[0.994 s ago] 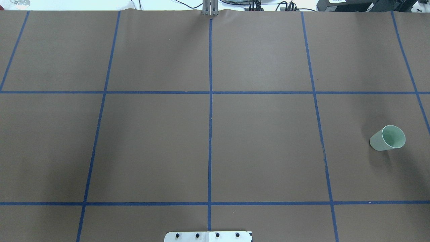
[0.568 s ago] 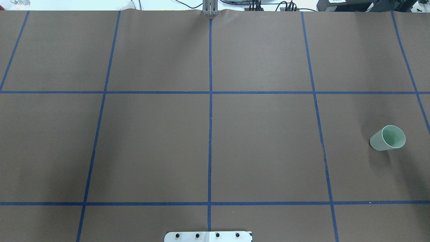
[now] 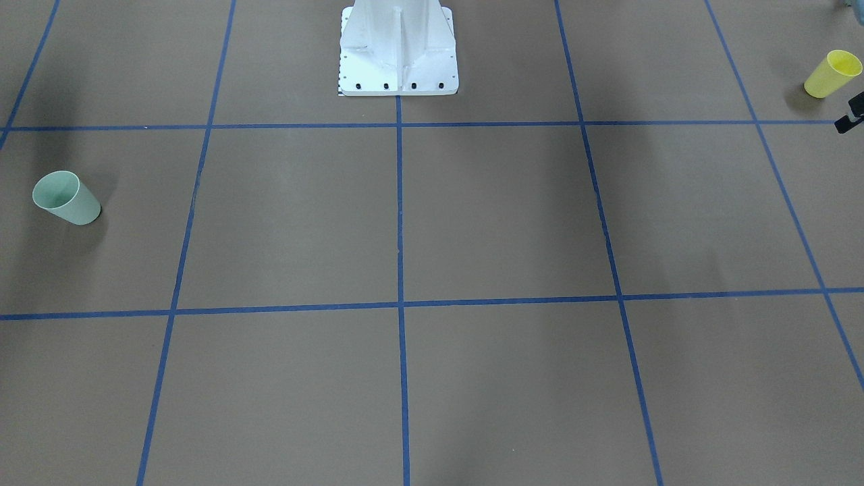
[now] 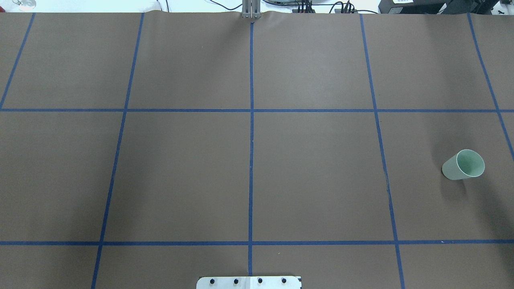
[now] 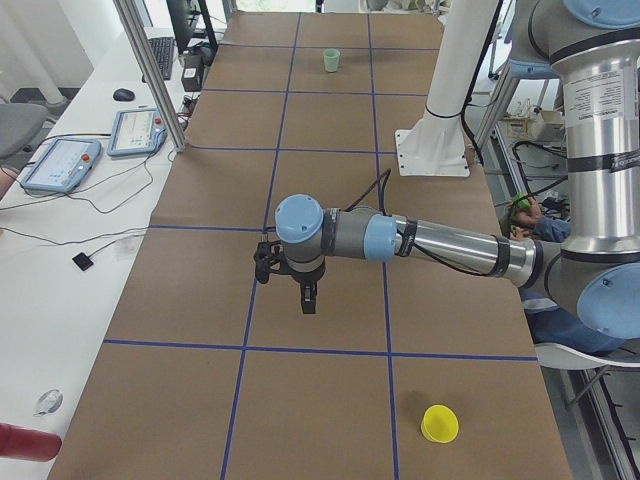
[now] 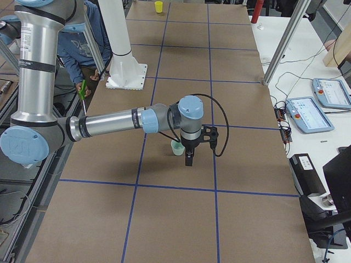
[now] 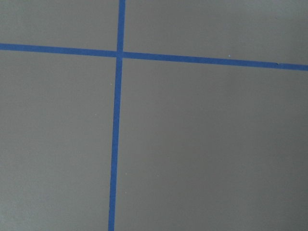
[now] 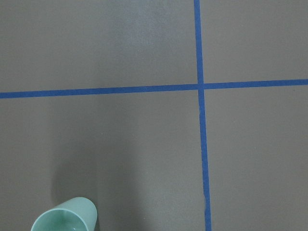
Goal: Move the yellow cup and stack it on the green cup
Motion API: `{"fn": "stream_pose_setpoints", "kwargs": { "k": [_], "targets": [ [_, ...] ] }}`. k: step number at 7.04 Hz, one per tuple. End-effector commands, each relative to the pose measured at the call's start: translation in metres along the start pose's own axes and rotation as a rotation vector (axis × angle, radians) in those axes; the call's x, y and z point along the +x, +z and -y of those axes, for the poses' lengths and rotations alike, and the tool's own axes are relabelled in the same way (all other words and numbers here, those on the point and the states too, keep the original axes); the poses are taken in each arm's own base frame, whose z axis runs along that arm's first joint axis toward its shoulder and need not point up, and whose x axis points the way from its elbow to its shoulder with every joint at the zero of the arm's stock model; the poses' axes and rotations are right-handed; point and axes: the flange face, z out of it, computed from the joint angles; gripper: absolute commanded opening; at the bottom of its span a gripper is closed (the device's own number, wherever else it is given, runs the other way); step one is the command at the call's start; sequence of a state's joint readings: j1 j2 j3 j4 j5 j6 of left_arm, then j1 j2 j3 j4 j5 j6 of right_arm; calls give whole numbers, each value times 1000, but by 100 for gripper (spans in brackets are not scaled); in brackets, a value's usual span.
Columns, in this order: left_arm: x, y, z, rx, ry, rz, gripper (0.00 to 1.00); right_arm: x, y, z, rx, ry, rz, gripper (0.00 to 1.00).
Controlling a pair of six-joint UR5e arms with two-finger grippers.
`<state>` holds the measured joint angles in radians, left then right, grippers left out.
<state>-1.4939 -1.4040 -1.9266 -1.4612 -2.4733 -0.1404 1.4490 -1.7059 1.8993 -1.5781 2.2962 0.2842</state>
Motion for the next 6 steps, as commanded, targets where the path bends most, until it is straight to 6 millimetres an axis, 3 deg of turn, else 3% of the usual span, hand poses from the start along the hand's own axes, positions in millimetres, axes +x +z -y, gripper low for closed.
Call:
{"fn": "stream_pose_setpoints", "kwargs": {
  "k": [1,2,5,6],
  "targets": [
    [9,-2,-3,-2,-12,-34,100,4,6,1,-12,10,0,100],
    [17,-3,-1,-1,-125,-32,100,5,7,1,-16,13,2,100],
    [72,47,9,71,-411,102,100,2,10,0,-26,7,13,100],
    [71,52,7,96,-477,135,100,0,9,1,-19,-3,17,100]
  ]
}}
